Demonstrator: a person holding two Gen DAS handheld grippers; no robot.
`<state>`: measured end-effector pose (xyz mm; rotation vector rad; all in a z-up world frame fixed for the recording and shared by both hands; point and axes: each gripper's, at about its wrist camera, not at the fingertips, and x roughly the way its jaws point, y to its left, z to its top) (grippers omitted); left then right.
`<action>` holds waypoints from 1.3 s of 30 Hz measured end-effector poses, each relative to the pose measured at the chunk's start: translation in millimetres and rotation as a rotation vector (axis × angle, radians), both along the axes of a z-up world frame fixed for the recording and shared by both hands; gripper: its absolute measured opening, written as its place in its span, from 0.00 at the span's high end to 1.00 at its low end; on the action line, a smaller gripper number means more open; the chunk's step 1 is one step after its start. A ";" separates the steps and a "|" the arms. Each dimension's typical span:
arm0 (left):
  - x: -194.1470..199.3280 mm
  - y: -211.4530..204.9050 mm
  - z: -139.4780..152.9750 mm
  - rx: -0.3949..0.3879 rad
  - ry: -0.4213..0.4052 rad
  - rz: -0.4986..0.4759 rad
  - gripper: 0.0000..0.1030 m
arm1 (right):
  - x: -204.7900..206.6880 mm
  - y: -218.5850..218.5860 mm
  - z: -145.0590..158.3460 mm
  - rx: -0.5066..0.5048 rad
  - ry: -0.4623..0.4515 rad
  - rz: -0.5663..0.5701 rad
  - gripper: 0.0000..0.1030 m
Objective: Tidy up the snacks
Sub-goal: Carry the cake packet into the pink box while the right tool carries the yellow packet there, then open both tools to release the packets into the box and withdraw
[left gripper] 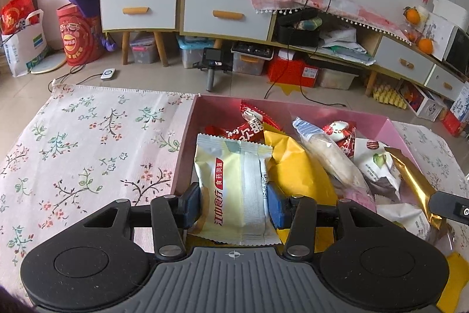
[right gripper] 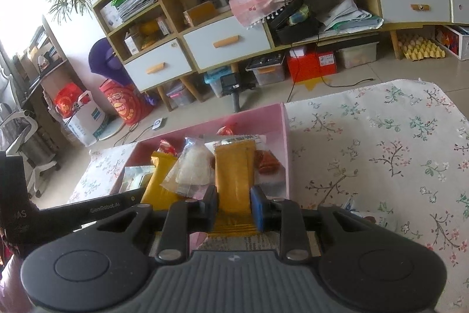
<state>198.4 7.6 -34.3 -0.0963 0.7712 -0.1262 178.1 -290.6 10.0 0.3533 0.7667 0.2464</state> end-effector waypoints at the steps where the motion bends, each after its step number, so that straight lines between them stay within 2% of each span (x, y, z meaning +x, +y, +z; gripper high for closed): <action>1: -0.3 0.5 0.0 -0.004 -0.001 0.001 0.55 | 0.2 -0.3 -0.1 -0.002 -0.002 0.000 0.89; 8: -7.4 6.0 1.4 -0.025 0.003 -0.017 0.49 | 0.3 -3.7 1.5 0.001 0.004 0.005 0.78; 12: -14.9 5.6 7.5 -0.015 -0.004 -0.031 0.32 | -3.3 -7.1 9.5 0.022 -0.016 -0.001 0.62; 16: -26.8 6.5 13.2 -0.026 0.004 -0.059 0.27 | -9.7 -9.4 19.9 0.022 -0.045 0.007 0.50; 18: -32.6 7.0 16.6 -0.035 0.015 -0.066 0.26 | -13.7 -11.4 23.6 0.020 -0.057 0.011 0.41; 24: -57.3 5.4 25.9 -0.026 0.032 -0.095 0.14 | -27.3 -19.9 30.8 0.013 -0.065 0.004 0.22; 32: -91.6 4.2 24.6 -0.010 0.070 -0.118 0.09 | -48.2 -21.6 35.9 -0.034 -0.070 0.024 0.13; 39: -123.8 8.1 12.2 -0.028 0.064 -0.161 0.06 | -71.6 -20.3 26.6 -0.088 -0.083 0.051 0.11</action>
